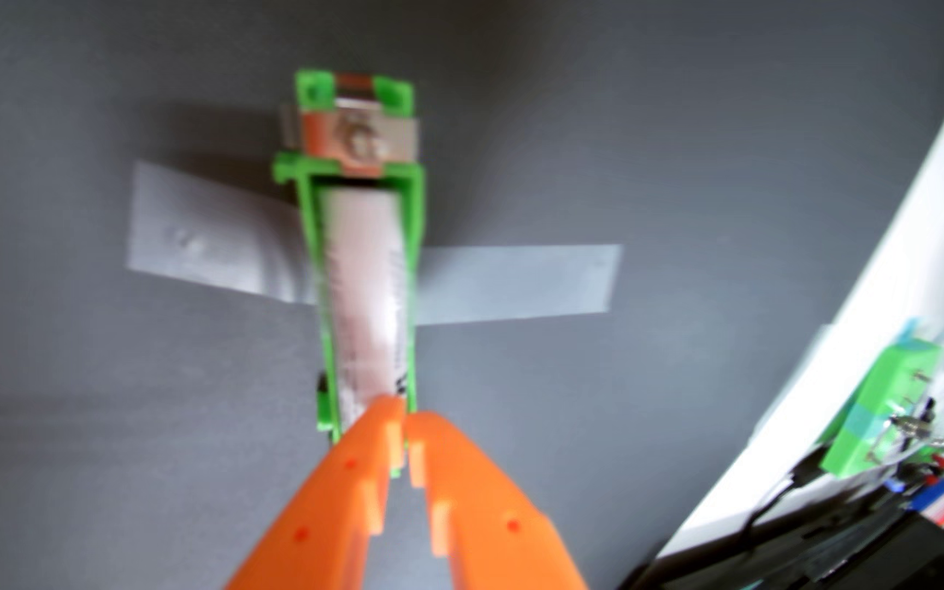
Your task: Insert Battery
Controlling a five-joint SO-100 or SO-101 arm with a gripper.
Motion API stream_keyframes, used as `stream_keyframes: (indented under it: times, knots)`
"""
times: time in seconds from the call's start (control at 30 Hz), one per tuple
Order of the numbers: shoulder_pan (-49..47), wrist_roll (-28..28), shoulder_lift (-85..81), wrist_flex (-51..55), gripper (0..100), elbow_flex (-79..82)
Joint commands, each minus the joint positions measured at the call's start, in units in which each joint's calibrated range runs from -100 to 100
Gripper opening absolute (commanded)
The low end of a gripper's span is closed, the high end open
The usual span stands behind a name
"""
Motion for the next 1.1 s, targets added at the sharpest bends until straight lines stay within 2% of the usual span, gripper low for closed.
stream_keyframes:
  times: [0.0, 0.43, 0.67, 0.83, 0.93, 1.07]
  knots:
    - [0.4, -0.1, 0.0, 0.2, 2, 0.8]
    - [0.2, -0.1, -0.7, 0.6, 2, -2.0]
    - [-0.8, -0.1, -1.2, 7.9, 2, -7.3]
    - [-1.1, -0.1, -7.5, 8.7, 2, -5.5]
    - [0.7, 0.1, -12.8, 10.2, 2, -2.2]
    - [9.6, 0.4, -17.6, 10.1, 2, 3.7]
